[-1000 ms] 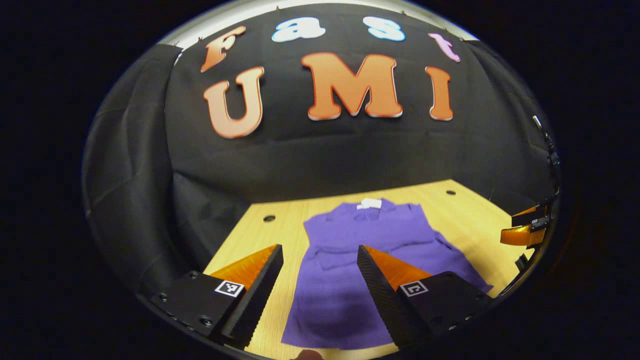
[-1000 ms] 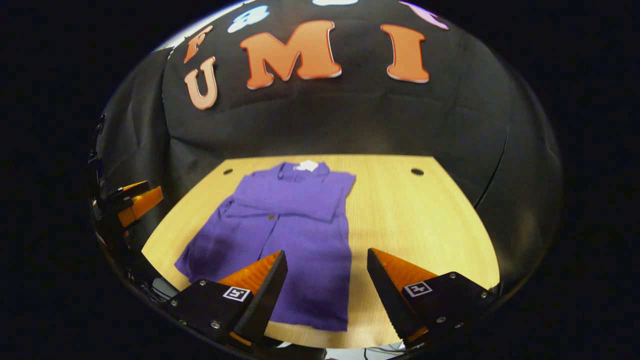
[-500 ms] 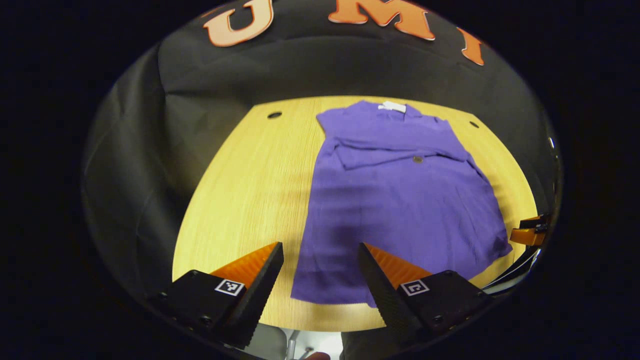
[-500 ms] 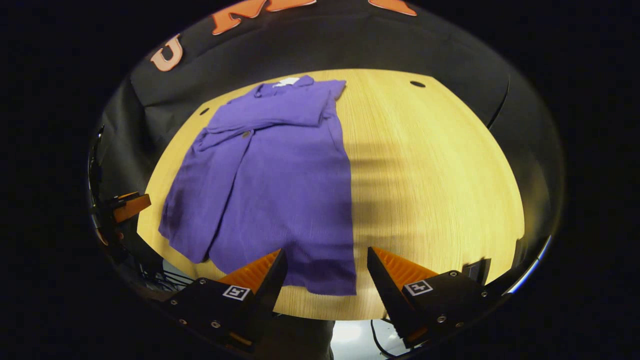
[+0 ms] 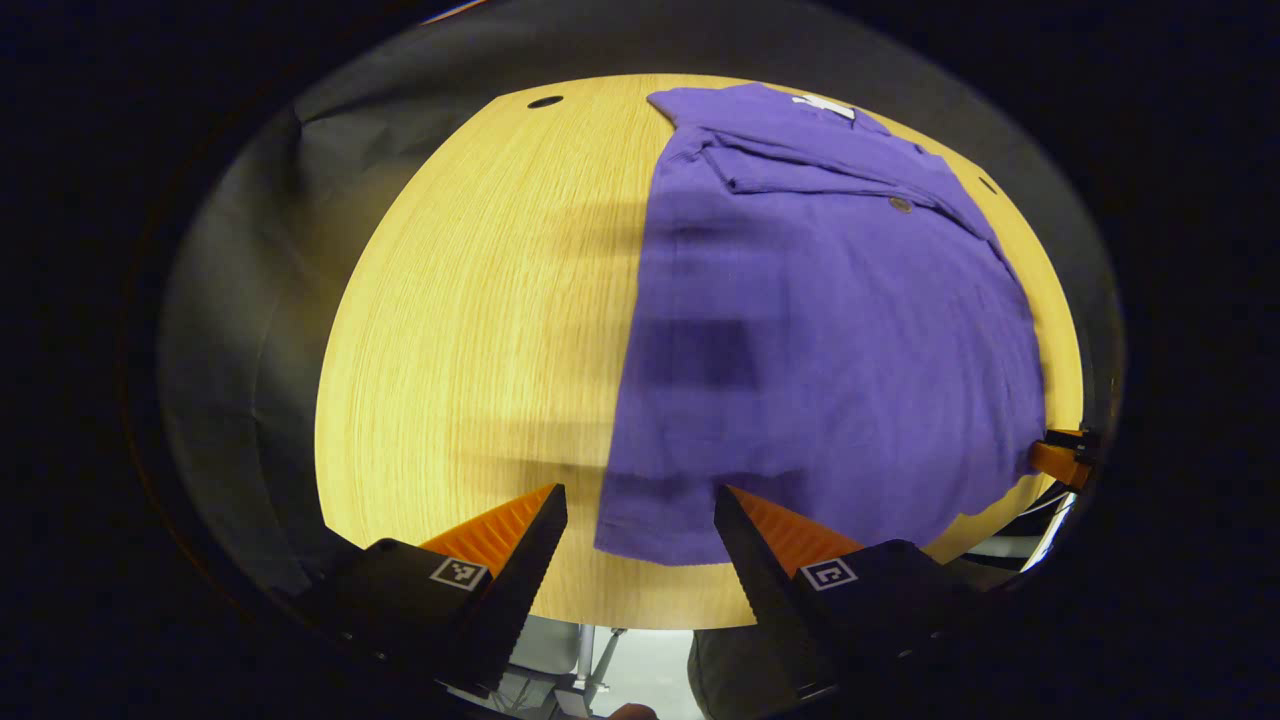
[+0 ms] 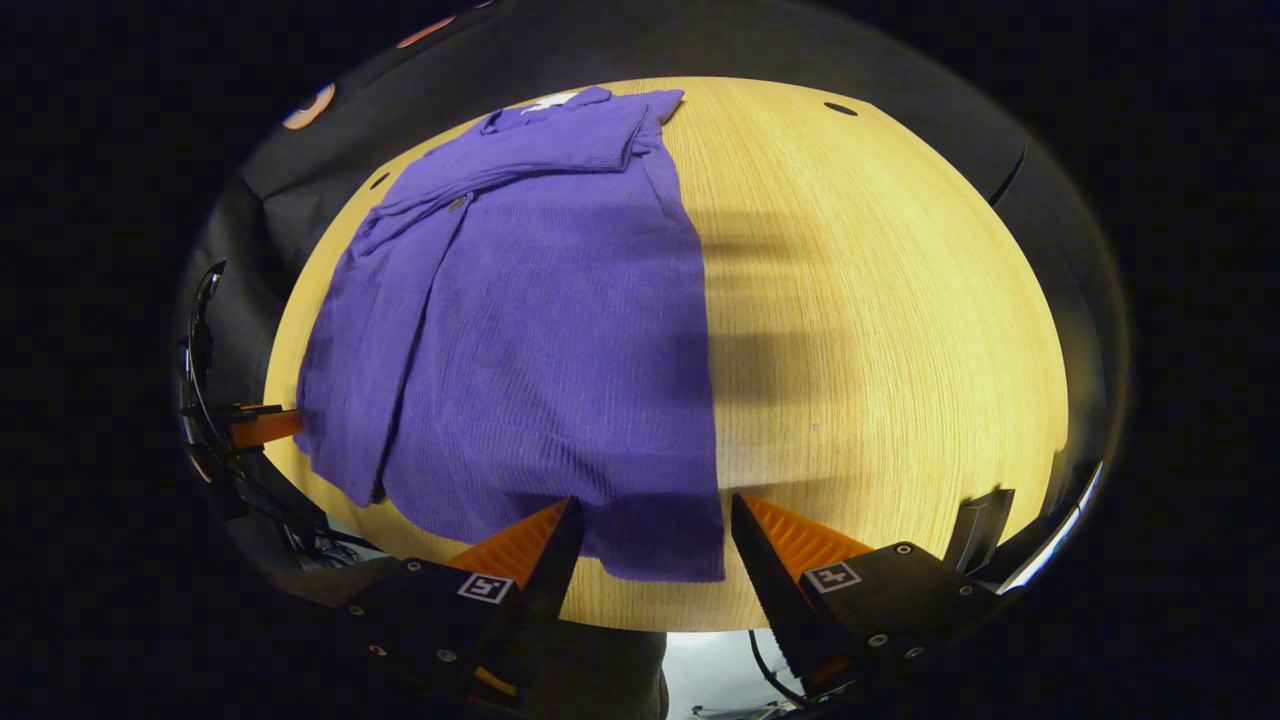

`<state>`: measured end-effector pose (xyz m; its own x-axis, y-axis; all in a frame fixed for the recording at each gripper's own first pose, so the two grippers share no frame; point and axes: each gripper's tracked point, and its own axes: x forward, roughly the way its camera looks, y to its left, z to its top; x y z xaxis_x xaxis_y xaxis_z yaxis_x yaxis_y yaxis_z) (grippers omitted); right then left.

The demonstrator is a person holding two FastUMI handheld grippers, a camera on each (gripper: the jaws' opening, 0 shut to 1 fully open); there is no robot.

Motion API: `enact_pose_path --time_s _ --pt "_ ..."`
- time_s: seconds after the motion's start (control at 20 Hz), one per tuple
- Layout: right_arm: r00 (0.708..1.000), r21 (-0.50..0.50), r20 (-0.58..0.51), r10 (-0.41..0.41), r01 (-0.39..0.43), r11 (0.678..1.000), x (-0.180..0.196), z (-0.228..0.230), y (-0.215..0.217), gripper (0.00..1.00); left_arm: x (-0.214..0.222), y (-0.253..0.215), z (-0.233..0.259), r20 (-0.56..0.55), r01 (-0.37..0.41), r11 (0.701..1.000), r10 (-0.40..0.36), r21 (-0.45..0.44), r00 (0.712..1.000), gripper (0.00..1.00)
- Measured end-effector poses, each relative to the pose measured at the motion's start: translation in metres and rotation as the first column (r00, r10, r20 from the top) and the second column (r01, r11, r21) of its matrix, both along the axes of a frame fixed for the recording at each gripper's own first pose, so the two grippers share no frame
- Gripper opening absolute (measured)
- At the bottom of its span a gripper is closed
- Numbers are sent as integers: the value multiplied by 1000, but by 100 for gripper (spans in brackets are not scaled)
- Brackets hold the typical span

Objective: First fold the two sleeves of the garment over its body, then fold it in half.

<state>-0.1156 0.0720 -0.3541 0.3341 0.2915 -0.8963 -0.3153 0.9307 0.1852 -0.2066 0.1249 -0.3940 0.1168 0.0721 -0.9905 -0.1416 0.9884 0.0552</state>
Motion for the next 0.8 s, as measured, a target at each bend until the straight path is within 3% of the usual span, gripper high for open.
enact_pose_path --time_s 0.1,0.2,0.35,0.45,0.55,0.6,0.65,0.75,0.8 --pt "1000 -15 -8 5 -5 1000 1 -1 -1 88 -12 -7 -6 -45 -40 997 37 -66 998 98" --pt "1000 -47 -21 17 -18 999 -1 -4 -6 87 -2 -9 -7 -44 -23 997 19 -80 999 99" --pt "998 -81 -64 -18 13 997 -3 -7 -9 75 24 -11 -10 -77 25 994 -34 -106 996 93" --pt "995 -62 -96 -41 36 997 -6 -8 -4 61 44 -20 -9 -122 35 991 -50 -126 991 80" --pt "986 5 -143 -83 85 996 -8 -6 6 28 74 -32 -8 -155 29 990 -51 -141 987 31" --pt "980 32 -163 -115 121 992 -7 -6 8 21 89 -33 -8 -165 39 990 -62 -138 984 20" --pt "974 58 -179 -135 148 987 -8 -5 10 9 95 -48 -18 -168 56 987 -81 -149 982 17" --pt "971 76 -197 -135 152 985 -9 0 14 4 119 -54 -20 -179 58 981 -92 -188 980 12" --pt "971 87 -198 -133 153 984 -8 4 17 4 102 -51 -15 -185 59 978 -97 -201 978 9"
